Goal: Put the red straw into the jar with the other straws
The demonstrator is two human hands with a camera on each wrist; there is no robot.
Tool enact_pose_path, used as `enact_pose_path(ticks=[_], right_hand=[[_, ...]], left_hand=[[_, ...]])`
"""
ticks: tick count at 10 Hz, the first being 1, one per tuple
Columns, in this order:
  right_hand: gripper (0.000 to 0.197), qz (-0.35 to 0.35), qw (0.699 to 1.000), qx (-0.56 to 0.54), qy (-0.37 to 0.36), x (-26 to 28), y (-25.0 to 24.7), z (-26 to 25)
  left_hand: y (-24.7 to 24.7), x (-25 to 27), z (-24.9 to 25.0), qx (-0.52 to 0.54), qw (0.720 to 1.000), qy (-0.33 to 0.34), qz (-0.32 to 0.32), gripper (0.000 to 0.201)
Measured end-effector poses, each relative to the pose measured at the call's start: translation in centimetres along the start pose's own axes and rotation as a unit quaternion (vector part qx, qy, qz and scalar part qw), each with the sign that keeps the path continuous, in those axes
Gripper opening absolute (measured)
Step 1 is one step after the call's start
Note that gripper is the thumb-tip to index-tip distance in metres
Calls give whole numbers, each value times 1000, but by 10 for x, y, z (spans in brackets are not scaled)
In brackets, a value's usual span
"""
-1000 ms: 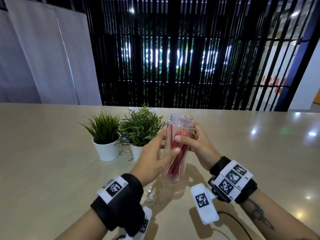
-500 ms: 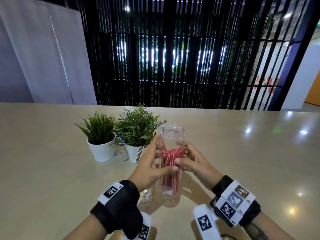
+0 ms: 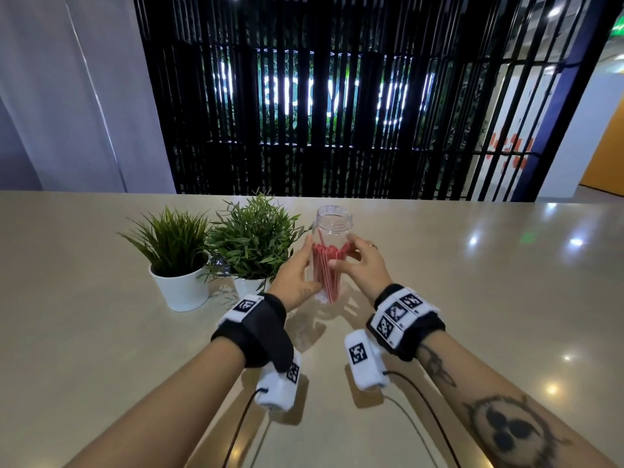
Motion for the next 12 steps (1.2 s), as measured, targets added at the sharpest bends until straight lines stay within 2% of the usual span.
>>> enact_pose_path(ticks=[1,2,3,5,7,9,11,12], right_hand=[[55,38,999,-5,-1,-16,-2,8],[49,41,999,13,4,-26,-1,20],[46,29,999,29,14,-31,1,35],[49,30,998,21,53,-28,5,70],[50,26,998,23,47,-25,5,77],[60,-24,998,34,55,-24,5,76],[72,-19,997,14,71,-18,-5,77],[58,11,998,13,55,-14,-12,76]], left_hand=[[3,-22,-10,-15,1000,-16,3,85],[10,-38,-30,-55,998,-44,-3,90],[24,-46,-47,-40,997,-66,-23,91],[37,-51,-68,-39,995,-86,-37,90],[38,-48,-71,-32,996,-78,-41,90],[26,-50,-70,-57,996,-70,9,80],[18,-44,-62,-32,997,-65,31,73],[14,-41,-66,-22,996,-72,43,70]])
Point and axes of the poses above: each hand's wrist, its own x-axis away from the middle knuckle, its own y-axis out of the palm, z = x × y, the point moved 10 cm from there along -x, towards the middle knuckle
